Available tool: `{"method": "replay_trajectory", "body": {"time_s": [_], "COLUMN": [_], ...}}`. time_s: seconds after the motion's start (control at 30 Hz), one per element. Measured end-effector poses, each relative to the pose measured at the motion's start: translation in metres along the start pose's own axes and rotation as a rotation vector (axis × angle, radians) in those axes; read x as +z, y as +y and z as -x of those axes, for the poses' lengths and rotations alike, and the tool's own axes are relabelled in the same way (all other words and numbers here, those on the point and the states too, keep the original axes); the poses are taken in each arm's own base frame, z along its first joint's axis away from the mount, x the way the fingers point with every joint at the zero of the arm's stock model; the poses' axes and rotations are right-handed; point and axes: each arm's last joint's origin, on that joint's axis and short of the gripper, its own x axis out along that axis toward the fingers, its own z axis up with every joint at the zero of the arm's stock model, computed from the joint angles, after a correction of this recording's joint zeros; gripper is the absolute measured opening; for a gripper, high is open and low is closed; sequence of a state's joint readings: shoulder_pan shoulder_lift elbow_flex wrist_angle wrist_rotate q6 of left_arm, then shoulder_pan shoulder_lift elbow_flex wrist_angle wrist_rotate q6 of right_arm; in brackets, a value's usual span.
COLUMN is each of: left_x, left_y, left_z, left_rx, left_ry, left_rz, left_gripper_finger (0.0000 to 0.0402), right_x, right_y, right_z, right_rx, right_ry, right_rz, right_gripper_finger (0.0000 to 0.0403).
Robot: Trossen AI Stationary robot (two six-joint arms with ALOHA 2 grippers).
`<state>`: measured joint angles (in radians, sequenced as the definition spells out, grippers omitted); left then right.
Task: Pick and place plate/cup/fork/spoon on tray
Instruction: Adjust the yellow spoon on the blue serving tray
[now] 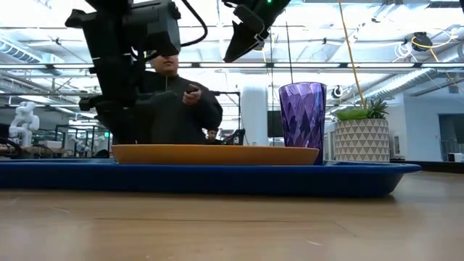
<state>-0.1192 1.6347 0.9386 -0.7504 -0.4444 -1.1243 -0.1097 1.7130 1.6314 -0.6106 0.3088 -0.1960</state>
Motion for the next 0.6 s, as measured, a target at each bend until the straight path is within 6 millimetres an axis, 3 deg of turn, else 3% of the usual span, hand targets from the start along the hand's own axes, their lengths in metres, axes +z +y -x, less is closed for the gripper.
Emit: {"method": "replay_trajectory", "body": {"time_s": [0.6], "left_x": [-0.0003], "left_y": [-0.0051], "left_z": [-0.0036], "left_rx": [-0.034], "left_ry": [0.013], "left_rz": [-0.018], "left_gripper_finger": [0.0200], "right_x": [0.0005], "right_y": [0.0000], "right_z": [0.0000], "right_rx": [-0.001], "right_ry": [-0.005], "right_rz": [0.000], "right_gripper_finger": [0.0185]}}
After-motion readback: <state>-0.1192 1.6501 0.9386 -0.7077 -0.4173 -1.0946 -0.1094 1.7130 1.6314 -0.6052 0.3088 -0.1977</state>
